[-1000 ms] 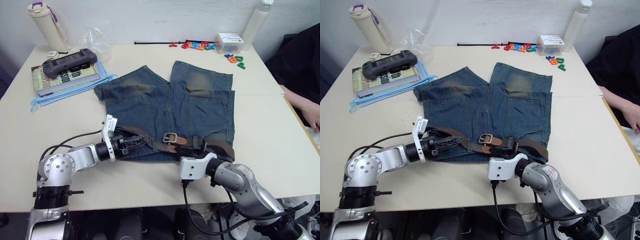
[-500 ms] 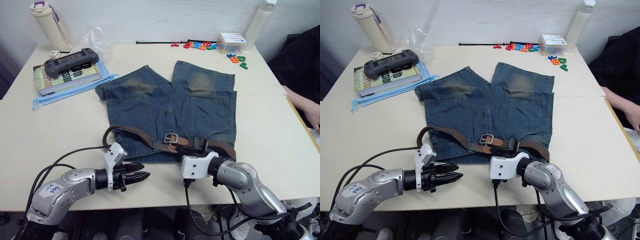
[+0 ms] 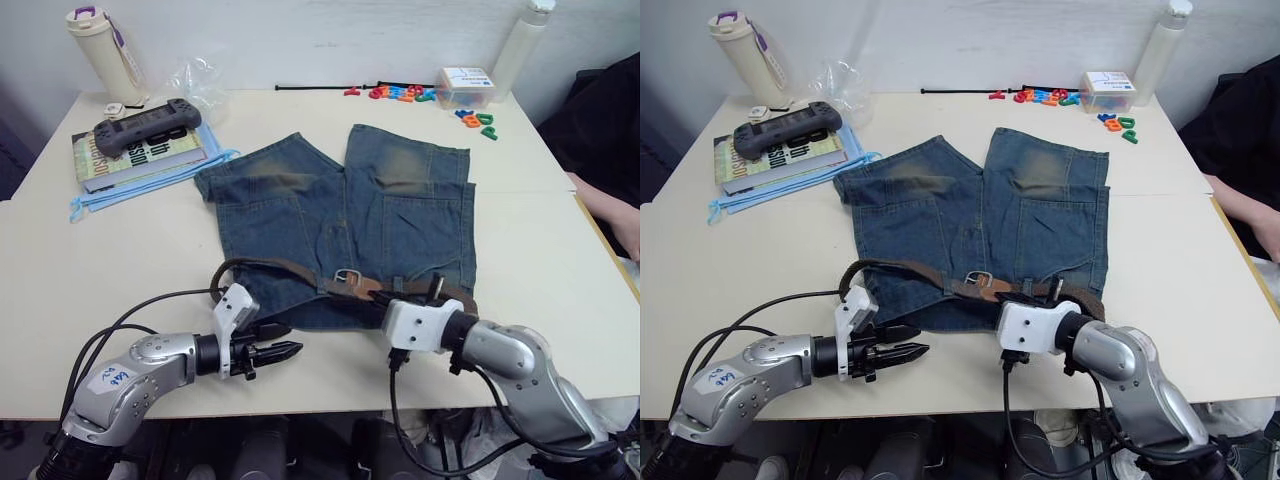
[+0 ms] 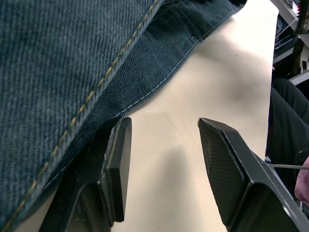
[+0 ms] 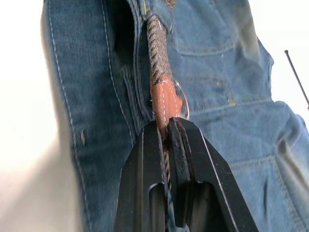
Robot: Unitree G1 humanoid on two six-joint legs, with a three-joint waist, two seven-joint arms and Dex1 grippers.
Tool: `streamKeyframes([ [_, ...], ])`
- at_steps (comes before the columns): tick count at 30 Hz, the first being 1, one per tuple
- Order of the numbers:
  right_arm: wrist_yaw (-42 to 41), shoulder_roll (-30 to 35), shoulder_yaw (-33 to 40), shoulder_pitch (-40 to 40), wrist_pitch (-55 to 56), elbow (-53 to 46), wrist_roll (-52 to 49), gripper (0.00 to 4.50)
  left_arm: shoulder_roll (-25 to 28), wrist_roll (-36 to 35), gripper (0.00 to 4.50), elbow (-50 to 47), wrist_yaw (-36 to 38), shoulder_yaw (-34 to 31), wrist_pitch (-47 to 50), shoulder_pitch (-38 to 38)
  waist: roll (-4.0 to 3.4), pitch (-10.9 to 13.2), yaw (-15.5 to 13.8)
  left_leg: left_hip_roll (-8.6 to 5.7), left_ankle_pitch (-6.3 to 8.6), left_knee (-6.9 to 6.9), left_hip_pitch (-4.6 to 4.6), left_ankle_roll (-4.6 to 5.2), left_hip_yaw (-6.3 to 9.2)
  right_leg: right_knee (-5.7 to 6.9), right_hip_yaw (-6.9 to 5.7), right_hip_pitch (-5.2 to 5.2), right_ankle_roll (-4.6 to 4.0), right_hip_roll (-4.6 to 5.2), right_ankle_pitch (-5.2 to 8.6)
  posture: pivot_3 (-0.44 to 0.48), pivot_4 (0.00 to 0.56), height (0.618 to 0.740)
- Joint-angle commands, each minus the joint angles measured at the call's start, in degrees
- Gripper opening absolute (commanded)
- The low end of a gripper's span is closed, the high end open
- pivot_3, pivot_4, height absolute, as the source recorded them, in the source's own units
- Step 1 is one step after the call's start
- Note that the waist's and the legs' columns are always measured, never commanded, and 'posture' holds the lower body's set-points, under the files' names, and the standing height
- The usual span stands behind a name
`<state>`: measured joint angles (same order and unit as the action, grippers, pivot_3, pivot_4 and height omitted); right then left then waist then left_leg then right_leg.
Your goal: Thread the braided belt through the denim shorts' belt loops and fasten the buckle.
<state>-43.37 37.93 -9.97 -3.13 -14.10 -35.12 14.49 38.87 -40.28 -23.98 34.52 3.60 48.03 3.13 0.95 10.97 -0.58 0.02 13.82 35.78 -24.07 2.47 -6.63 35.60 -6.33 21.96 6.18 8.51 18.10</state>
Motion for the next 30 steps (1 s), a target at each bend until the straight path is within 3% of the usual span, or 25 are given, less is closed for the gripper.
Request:
streamKeyframes([
  [1,-1.4,1.5,3.7,-0.1,-0.5,-2.6,-3.1,0.00,0.3,3.1,2.53,3.9,-1.9,-0.4,2.0,-0.8,-0.04,0.0,-0.2,0.00,0.00,0.00,0.01,0.00,0.00,0.00,0.00,0.00,0.00,0.00,0.00,0.000,0.150,0.717],
  [18,-3.8,8.8,18.7,-5.5,1.3,5.5,-13.1,0.00,-0.2,2.7,2.53,3.7,-2.4,-1.3,3.1,-0.9,-0.11,0.0,-0.6,0.09,0.03,0.00,0.05,0.05,0.00,-0.06,-0.03,-0.04,-0.05,-0.04,0.00,0.000,0.150,0.717],
  [30,1.0,9.8,25.1,-7.0,-0.9,12.4,-15.1,0.00,-0.1,2.4,2.53,3.0,-2.5,-2.5,3.8,-1.8,-0.15,-0.1,-0.6,0.11,0.02,0.00,0.05,0.04,-0.01,-0.07,-0.03,-0.05,-0.06,-0.05,0.00,0.000,0.150,0.717],
])
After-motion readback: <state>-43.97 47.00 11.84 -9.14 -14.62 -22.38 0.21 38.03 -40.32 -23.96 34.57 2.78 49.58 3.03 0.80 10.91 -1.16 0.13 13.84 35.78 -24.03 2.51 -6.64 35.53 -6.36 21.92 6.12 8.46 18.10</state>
